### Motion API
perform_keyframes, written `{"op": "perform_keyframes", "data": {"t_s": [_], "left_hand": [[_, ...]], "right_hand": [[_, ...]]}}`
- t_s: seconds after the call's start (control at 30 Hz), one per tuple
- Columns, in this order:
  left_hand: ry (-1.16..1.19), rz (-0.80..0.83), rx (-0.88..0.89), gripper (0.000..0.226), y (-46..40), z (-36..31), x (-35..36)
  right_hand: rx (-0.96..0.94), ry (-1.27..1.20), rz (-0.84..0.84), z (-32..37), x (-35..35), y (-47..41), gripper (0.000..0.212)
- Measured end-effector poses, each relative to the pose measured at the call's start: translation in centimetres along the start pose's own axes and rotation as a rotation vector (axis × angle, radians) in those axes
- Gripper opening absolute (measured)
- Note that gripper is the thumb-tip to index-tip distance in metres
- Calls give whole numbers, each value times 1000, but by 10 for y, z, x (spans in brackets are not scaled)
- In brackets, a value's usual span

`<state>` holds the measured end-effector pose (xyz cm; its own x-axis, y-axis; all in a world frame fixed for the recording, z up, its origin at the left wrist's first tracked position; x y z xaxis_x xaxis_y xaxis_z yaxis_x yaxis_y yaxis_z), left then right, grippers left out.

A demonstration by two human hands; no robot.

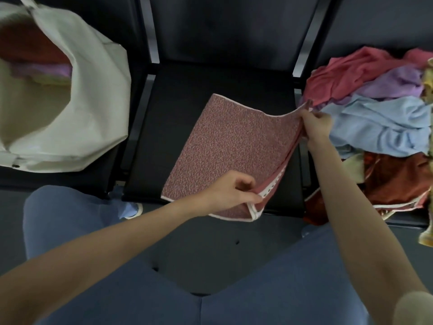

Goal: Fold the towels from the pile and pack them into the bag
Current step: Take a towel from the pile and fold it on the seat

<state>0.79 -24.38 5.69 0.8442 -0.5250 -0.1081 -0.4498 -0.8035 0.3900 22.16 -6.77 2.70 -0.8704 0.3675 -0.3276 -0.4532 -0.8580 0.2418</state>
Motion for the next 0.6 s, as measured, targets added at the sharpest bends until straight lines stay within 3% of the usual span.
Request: {"op": "perform_keyframes", "data": {"t_s": [0.1, 0.23, 0.33, 0.47, 0.6], "left_hand": [[94, -5, -84, 16, 14, 10, -11], [114, -72, -145, 8, 37, 24, -35], [116, -144, -182, 5, 51, 40, -59], [159, -276, -237, 19, 60, 70, -87], [73, -344, -298, 13, 61, 102, -102]], "right_hand": [[-85, -26, -26, 21, 18, 11, 15], [-199, -31, -92, 48, 62, 33, 27], [-230, 16, -129, 57, 98, 45, 16], [-212, 49, -51, 52, 150, 56, 19], [-157, 132, 17, 35, 194, 61, 25]]}}
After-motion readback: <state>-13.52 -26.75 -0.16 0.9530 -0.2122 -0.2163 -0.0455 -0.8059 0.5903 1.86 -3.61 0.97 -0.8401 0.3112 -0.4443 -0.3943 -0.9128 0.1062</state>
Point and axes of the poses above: each hand's wrist, its own y-axis away from the middle knuckle, its own x-axis out of the palm, z = x × y, the point moved 3 cm from there along -y, towards the middle knuckle, and after that the axes turned 1 degree about -x, right-handed, at the moved point
